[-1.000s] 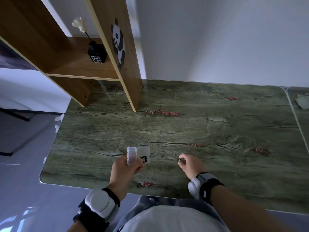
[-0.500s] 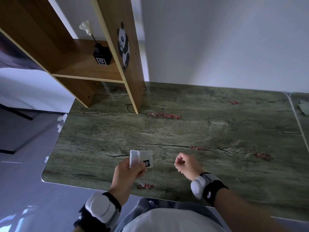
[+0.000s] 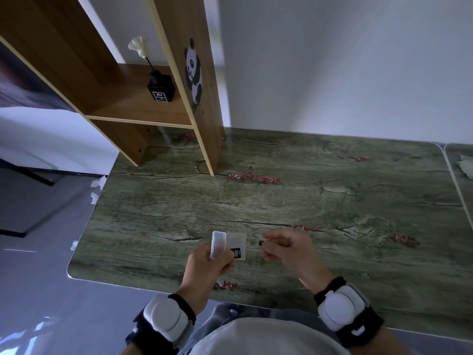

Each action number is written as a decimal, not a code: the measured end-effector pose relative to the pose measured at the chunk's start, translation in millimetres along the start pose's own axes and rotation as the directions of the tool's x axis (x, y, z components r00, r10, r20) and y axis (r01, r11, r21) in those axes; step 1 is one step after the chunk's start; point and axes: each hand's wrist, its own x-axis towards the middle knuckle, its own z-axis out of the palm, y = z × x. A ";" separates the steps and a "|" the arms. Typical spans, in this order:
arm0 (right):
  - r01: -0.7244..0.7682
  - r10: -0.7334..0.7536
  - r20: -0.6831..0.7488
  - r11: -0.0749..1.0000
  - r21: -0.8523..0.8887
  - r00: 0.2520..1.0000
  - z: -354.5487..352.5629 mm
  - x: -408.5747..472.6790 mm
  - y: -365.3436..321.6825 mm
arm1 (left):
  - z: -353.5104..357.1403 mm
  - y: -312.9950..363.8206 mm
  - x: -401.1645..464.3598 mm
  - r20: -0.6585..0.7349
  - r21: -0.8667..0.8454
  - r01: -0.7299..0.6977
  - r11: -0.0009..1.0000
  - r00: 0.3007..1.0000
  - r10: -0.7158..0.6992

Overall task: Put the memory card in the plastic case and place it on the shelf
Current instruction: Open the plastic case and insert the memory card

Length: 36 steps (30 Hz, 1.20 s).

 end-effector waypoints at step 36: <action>-0.052 0.038 -0.127 0.993 -0.109 0.991 38.8 -0.6 -16.3 | 12.6 15.9 -6.3 0.247 -0.163 -0.039 0.986 0.966 0.079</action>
